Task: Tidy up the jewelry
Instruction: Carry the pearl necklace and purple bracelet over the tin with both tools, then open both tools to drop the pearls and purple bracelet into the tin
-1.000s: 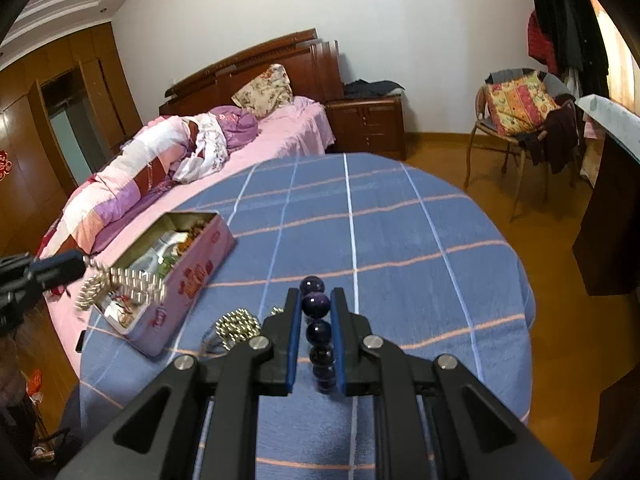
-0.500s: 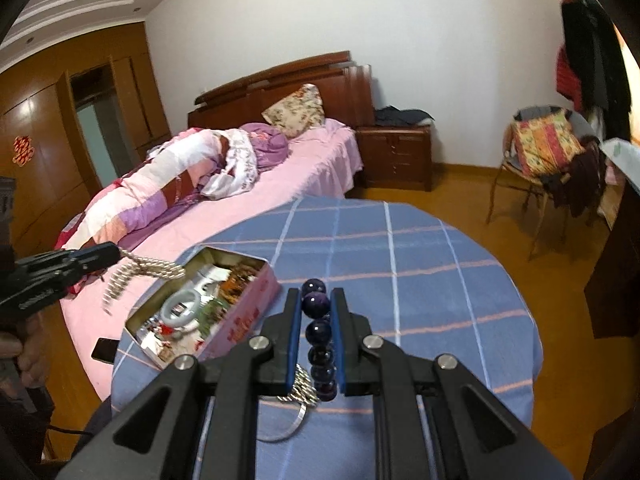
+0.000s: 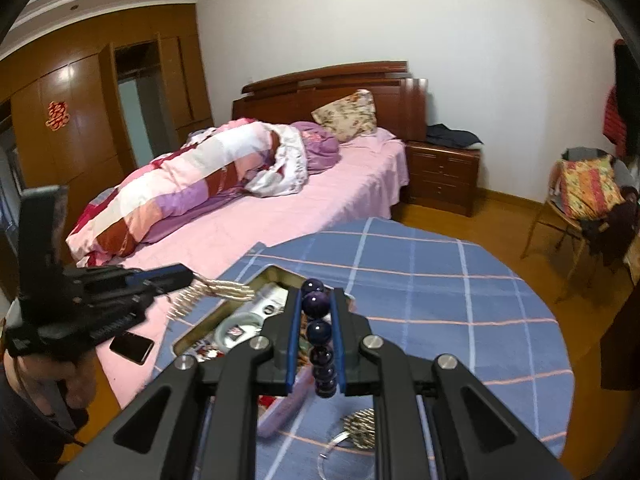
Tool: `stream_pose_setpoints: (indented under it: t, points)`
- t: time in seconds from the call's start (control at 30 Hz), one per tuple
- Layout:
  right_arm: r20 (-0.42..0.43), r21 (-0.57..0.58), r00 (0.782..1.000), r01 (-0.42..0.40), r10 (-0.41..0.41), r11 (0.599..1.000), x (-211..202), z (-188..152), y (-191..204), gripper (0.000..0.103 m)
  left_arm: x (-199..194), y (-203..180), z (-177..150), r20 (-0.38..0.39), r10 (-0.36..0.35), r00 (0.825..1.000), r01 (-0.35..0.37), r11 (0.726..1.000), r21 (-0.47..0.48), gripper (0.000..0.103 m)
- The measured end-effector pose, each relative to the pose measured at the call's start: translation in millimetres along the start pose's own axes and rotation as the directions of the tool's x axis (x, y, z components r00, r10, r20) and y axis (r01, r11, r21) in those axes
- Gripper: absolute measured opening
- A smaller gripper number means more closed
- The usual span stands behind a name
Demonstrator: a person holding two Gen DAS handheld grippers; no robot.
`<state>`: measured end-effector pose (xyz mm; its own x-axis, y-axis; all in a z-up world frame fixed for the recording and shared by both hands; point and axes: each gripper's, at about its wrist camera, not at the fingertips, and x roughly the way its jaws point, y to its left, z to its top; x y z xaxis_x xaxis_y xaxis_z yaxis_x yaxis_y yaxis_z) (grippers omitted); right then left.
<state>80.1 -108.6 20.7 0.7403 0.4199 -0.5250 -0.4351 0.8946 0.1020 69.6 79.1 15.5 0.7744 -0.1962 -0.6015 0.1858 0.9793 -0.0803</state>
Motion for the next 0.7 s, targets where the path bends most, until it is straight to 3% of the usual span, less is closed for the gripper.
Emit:
stream_pose_setpoints:
  t: [0.4, 0.7]
  points:
    - [-0.083, -0.05, 0.995, -0.065, 0.06, 0.997, 48.2, -11.8, 40.5, 0.017, 16.9, 4.2, -12.4, -0.039, 0.014, 0.999, -0.014, 1.0, 0.004, 0.005]
    - [-0.164, -0.048, 0.984, -0.081, 0.072, 0.996, 71.7, -33.2, 45.5, 0.017, 39.6, 5.5, -27.3, -0.102, 0.021, 0.995, -0.02, 1.0, 0.01, 0.006]
